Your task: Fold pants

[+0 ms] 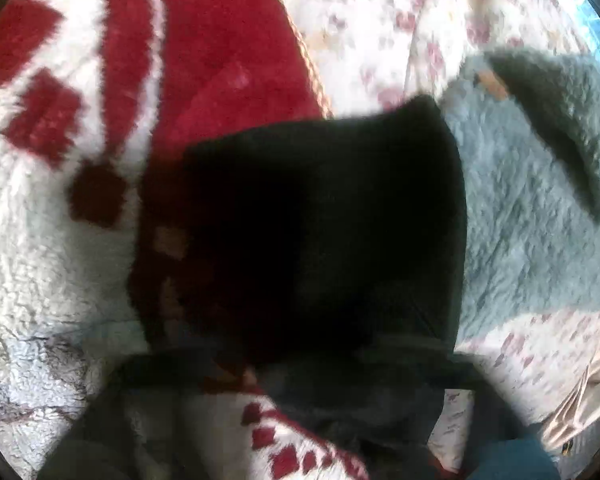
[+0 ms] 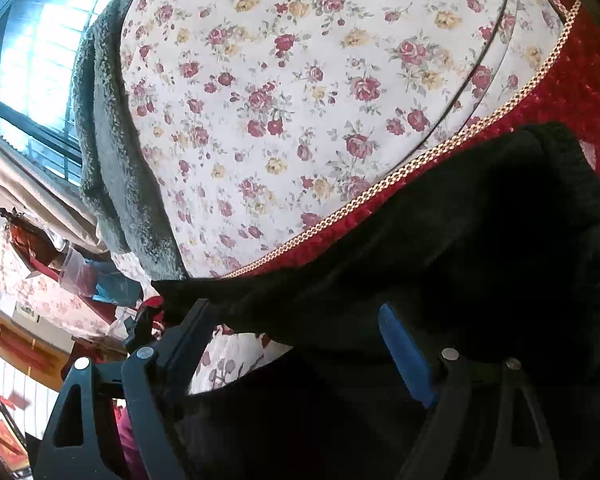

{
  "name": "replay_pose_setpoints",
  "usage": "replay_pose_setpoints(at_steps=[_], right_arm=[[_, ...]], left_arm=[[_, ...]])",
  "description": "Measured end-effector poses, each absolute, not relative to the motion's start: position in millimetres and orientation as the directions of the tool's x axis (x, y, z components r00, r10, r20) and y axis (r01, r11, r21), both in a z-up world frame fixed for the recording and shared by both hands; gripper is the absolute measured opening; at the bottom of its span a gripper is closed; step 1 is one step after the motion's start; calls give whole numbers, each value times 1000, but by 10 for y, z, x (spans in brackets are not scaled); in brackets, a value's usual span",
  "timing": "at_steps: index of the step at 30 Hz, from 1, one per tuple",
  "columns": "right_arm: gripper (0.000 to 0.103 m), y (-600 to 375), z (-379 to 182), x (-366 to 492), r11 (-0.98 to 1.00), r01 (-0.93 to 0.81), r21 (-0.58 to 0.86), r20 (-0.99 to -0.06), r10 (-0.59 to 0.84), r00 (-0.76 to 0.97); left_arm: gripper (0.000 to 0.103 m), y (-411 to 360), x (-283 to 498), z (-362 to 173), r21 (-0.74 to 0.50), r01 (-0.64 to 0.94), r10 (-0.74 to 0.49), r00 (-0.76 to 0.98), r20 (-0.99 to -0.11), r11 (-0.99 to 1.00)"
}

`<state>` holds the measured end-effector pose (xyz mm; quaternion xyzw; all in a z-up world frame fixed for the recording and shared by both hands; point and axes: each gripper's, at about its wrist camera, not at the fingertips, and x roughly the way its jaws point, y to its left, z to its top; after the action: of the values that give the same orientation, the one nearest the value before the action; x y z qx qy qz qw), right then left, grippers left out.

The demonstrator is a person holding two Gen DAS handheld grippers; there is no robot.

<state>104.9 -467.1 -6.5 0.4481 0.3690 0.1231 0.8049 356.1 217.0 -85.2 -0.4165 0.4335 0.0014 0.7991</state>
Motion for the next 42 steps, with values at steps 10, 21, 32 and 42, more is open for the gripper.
replay_pose_setpoints(at_steps=[10, 21, 32, 42], right_arm=[[88, -4910, -8, 797, 577, 156, 802, -481, 468, 741], [88, -4957, 18, 598, 555, 147, 819, -459, 480, 748], [96, -5171, -63, 573, 482, 182, 857, -436, 490, 755], [97, -5481, -342, 1304, 493, 313, 812, -563, 518, 644]], left_arm=[[4, 1868, 3262, -130, -611, -143, -375, 676, -635, 778], [4, 1837, 2553, 823, -659, -5, -454, 721, -524, 752], [4, 2166, 2011, 1378, -665, 31, -437, 777, -453, 746], [4, 2238, 2018, 1366, -671, 6, -425, 778, -463, 742]])
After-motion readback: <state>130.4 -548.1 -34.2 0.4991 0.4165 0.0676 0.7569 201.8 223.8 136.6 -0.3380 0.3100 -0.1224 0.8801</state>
